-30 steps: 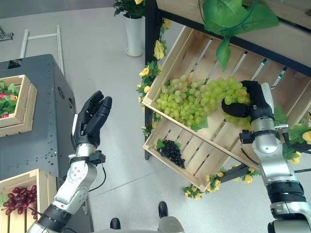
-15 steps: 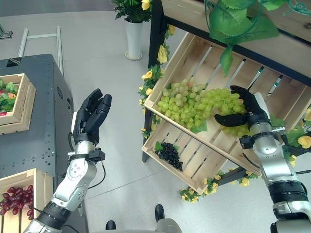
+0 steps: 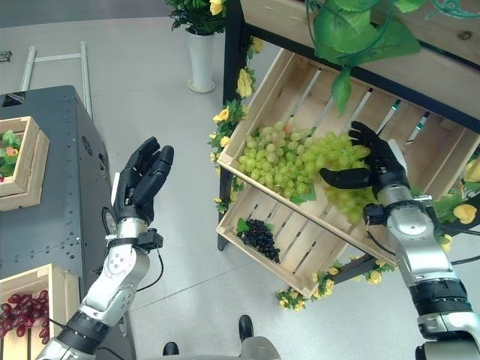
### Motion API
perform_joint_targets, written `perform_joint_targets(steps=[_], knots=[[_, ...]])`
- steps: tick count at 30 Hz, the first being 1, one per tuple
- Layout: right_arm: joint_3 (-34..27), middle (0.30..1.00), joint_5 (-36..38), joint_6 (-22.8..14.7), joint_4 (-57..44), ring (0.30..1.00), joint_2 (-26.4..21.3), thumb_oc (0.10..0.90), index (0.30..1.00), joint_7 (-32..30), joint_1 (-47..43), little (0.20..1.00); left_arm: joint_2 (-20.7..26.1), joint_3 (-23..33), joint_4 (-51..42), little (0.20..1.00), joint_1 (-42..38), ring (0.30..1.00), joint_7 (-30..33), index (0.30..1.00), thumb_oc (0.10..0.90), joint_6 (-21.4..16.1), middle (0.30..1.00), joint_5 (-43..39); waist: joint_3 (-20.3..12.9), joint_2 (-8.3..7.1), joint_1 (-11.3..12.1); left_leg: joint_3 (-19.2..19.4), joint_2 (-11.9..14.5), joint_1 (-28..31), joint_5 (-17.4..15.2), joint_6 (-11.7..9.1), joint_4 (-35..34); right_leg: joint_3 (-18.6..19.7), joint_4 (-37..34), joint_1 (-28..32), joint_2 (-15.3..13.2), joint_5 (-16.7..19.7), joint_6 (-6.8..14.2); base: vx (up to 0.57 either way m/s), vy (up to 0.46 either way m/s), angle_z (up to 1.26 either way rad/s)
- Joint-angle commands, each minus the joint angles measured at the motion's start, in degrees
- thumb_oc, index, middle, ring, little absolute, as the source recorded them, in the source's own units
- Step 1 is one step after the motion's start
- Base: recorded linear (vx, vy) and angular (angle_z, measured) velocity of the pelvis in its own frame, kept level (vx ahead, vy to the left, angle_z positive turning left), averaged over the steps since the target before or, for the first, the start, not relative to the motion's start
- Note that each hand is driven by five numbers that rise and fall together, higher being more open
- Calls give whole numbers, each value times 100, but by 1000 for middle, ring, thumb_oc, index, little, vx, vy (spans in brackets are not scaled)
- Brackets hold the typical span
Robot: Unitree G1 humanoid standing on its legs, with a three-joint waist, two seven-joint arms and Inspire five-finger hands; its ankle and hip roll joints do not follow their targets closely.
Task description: Pick up the fruits from the basket on one side to the basket on the other side
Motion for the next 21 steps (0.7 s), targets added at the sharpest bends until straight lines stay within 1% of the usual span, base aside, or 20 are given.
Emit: perform_joint_targets(steps=[1, 2, 5, 7, 8, 11, 16, 17, 18, 21], knots=[[-682, 900, 413, -1130, -515, 900, -104, 800, 900, 100, -828, 900, 51, 17, -281, 900, -575, 900, -234, 900, 800, -593, 900, 266, -350, 173, 123, -85, 99, -82, -340, 134, 27, -237, 35, 301, 105, -277, -81, 4, 7, -5], [-718, 900, 395, -1223, -737, 900, -35, 800, 900, 120, -829, 900, 40, 34, -280, 900, -542, 900, -253, 900, 800, -611, 900, 276, -358, 180, 123, -83, 96, -78, -348, 135, 26, -240, 31, 307, 102, -283, -78, 5, 7, -3], [-780, 900, 470, -1316, -1169, 900, 46, 800, 900, 181, -914, 900, 29, 37, -238, 900, -505, 900, -250, 900, 800, -667, 900, 266, -375, 198, 121, -76, 83, -94, -318, 134, 21, -226, 34, 284, 97, -264, -85, 0, 0, 0], [-798, 900, 507, -1347, -1322, 900, 79, 800, 900, 194, -941, 900, 17, 40, -213, 900, -489, 900, -268, 900, 800, -689, 900, 270, -393, 211, 116, -80, 86, -71, -365, 130, 24, -236, 29, 316, 94, -301, -75, 0, 0, 0], [-825, 900, 508, -1370, -1547, 900, 122, 800, 900, 205, -974, 900, 1, 60, -228, 900, -469, 900, -266, 900, 800, -669, 900, 273, -419, 213, 119, -67, 79, -88, -330, 126, 18, -229, 30, 295, 87, -278, -80, 0, 0, 0], [-840, 900, 578, -1461, -1798, 900, 188, 800, 900, 261, -971, 900, -13, 61, -247, 900, -419, 900, -275, 900, 800, -666, 900, 286, -442, 226, 132, -87, 65, -82, -341, 131, 17, -235, 22, 309, 78, -284, -76, 0, 0, 0], [-753, 900, 1014, -1205, -2137, 900, 412, 800, 900, 587, -938, 900, -25, 62, -262, 900, -419, 900, -223, 900, 800, -676, 900, 326, -440, 247, 142, -113, 55, -96, -340, 128, 17, -256, 21, 311, 60, -286, -69, 0, 0, 0], [-657, 900, 1316, -1080, -2280, 900, 582, 800, 900, 778, -898, 900, -60, 77, -291, 900, -426, 900, -185, 900, 800, -626, 900, 360, -447, 256, 160, -127, 49, -101, -338, 129, 16, -273, 19, 310, 53, -286, -70, 0, 0, 0], [-643, 900, 1433, -1027, -2314, 900, 629, 800, 900, 875, -880, 900, -69, 81, -292, 900, -425, 900, -166, 900, 800, -623, 900, 385, -449, 257, 164, -132, 47, -102, -338, 129, 17, -276, 20, 310, 52, -287, -70, 0, 0, 0], [-432, 900, 1733, -723, -2605, 900, 1014, 800, 900, 1243, -692, 900, -100, 148, -287, 900, -390, 900, -87, 900, 800, -625, 900, 510, -452, 275, 219, -176, 43, -116, -319, 130, 16, -332, 16, 323, 46, -294, -80, 0, 0, 0]])
